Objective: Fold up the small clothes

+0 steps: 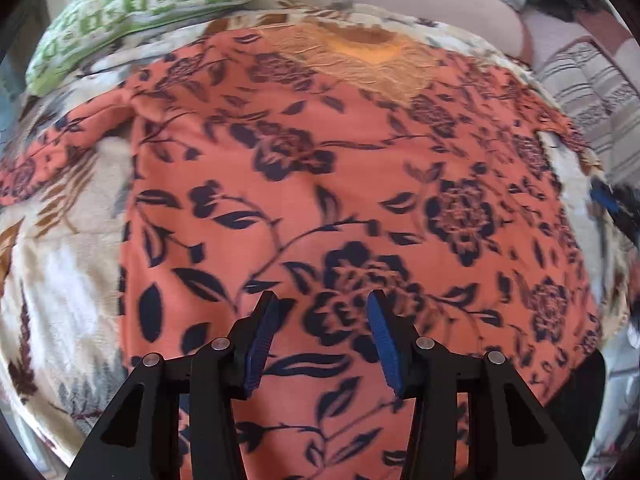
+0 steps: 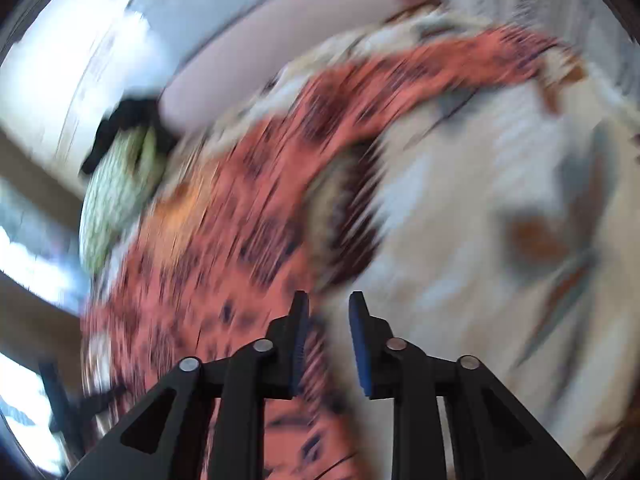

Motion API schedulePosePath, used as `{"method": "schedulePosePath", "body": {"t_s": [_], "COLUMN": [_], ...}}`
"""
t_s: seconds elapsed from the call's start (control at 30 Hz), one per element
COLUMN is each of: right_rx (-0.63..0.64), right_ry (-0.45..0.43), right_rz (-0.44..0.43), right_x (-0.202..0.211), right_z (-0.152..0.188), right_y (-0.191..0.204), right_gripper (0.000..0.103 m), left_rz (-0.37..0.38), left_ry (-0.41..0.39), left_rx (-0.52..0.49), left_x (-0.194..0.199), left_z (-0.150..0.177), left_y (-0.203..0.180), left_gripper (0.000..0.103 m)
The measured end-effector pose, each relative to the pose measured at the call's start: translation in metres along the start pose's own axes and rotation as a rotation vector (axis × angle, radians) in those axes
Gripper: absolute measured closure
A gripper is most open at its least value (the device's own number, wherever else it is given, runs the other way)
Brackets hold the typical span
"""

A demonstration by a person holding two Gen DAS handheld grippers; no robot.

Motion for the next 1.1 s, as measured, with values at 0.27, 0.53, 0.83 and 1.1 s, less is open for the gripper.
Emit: {"method": "schedulePosePath", "body": {"t_s": [0.27, 0.53, 0.83, 1.1], "right_rx": [-0.407, -0.499, -0.361, -0.168], "right_ry": [-0.308, -0.338, -0.435, -0.383], "right_rz": [0.101, 0.175, 0.129, 0.029], "right_x": [0.012, -0.047, -0.033, -0.026], "right_z": [-0.174, -0.208, -0.230, -0.200], "right_y": [-0.114, -0.150, -0.112, -0.004], "right_gripper": [0.049, 0.050, 0.097, 0.097], "left_rz": [0.023, 0.023, 0.034, 0.086], "left_ry": [-0.042, -0.025, -0.111, -0.115], "left_rx": [-0.033, -0.090, -0.050, 0.052], "left_x": [-0.011, -0.068, -0.094, -0.118], "left_z": [-0.040, -0.086, -0.131, -0.133], "left_y": [-0.027, -0.023, 0.007, 0.039], "left_gripper": [0.056, 0.056, 0.056, 0.056]}}
Point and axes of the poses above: each gripper's, at about its wrist camera, not at the fingertips, and x roughly against the way its jaws point, y to its left, z to its underside, the point moved 7 cm from there along -x, roughly the way its jaws point, and after that the axes turned 7 degrees about -x, right-handed, at the moved point
